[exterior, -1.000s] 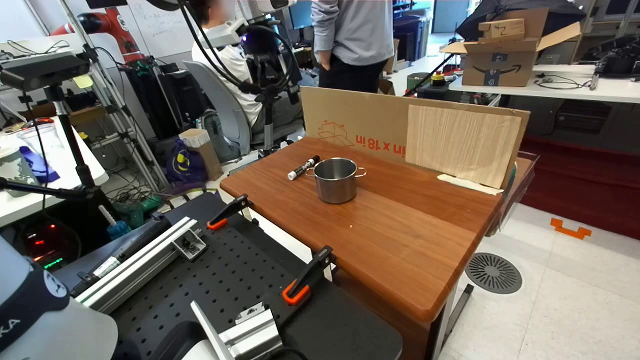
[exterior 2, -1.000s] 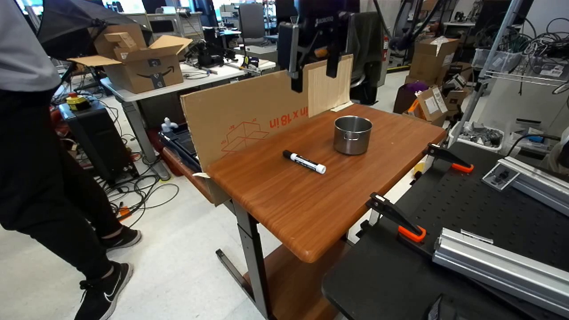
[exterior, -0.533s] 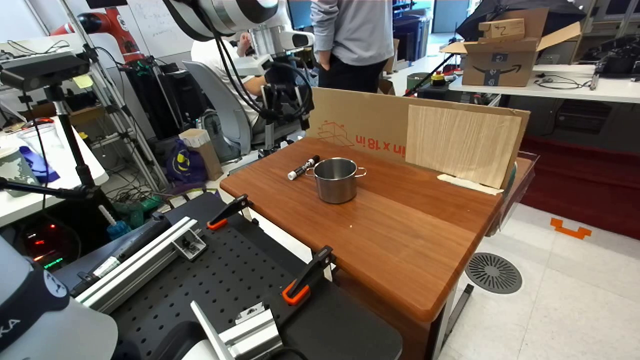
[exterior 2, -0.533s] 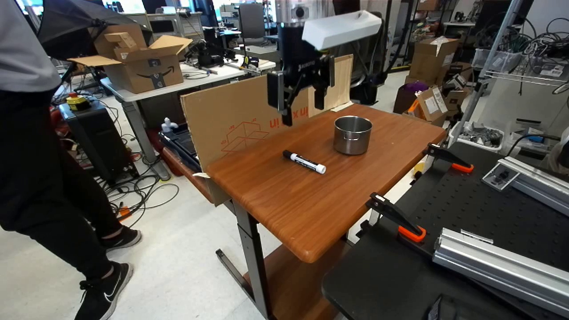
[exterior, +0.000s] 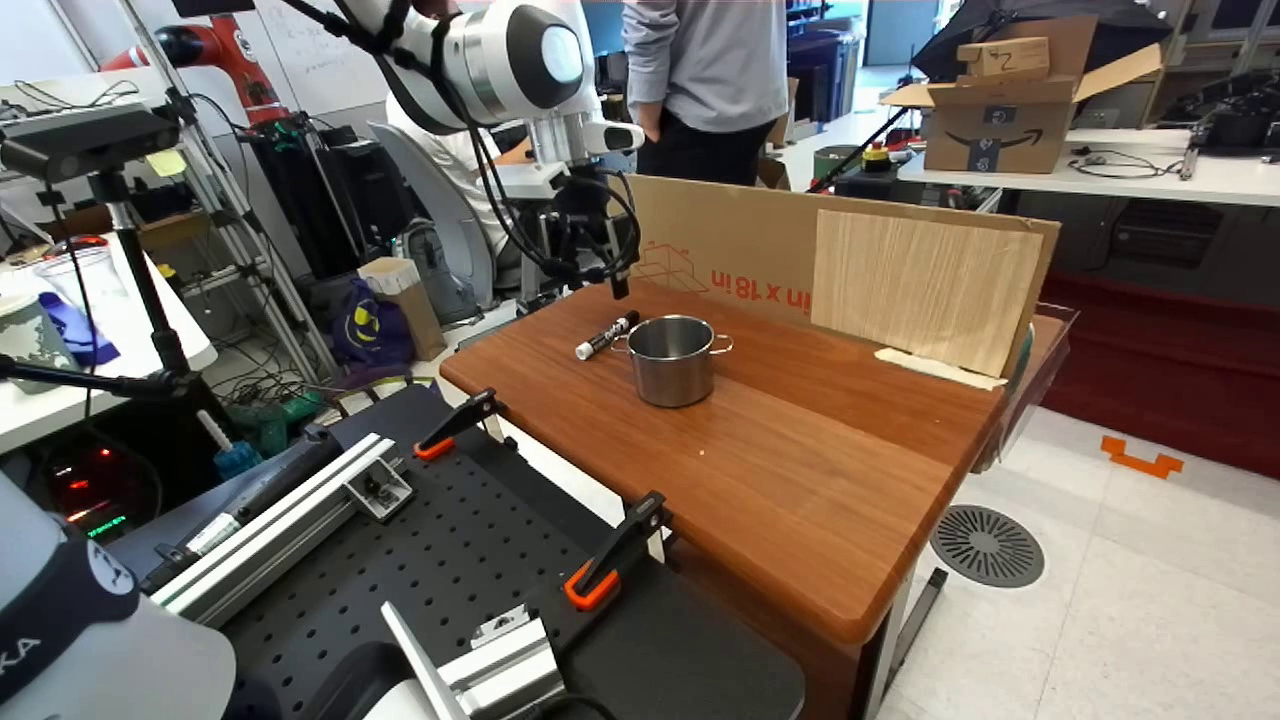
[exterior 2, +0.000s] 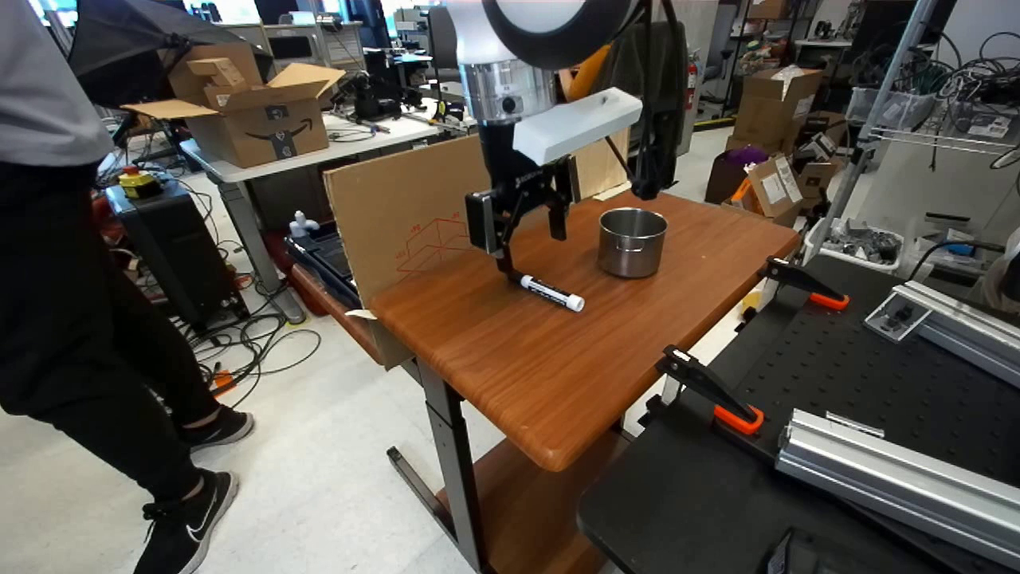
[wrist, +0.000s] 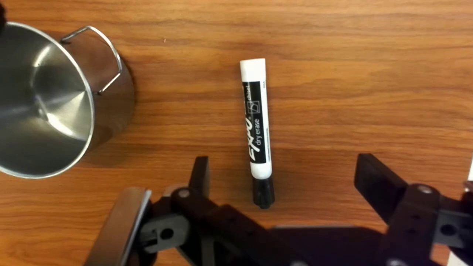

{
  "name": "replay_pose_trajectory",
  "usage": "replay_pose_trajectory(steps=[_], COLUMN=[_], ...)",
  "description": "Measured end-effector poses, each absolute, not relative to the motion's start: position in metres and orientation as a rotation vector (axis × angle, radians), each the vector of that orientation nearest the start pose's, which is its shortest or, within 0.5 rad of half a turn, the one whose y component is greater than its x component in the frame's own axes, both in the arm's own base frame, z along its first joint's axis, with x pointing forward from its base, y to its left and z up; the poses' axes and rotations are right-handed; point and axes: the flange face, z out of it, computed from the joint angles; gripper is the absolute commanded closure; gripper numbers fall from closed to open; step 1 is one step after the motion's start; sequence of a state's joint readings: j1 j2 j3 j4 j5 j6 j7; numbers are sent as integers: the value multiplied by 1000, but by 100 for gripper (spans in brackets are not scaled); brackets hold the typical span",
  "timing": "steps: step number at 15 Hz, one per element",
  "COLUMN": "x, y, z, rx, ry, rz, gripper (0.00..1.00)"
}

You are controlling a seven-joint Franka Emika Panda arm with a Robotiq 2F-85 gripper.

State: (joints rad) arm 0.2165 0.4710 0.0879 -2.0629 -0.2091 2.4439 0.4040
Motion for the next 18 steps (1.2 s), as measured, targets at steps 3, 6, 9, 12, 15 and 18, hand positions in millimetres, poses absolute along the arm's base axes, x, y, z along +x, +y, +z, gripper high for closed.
replay_pose_trajectory(steps=[3, 6, 9, 12, 15, 18], x=[564, 573, 577, 580, 583, 587], y=[170, 164, 166, 171, 174, 179], z=[183, 170, 158, 149, 138, 137], rx=[-3268, -3284, -3292, -3304, -3321, -3328], ry=[-78, -58, -61, -73, -86, -98], rz=[125, 174, 202, 226, 234, 221], gripper=[0, 0, 0, 0, 26, 51])
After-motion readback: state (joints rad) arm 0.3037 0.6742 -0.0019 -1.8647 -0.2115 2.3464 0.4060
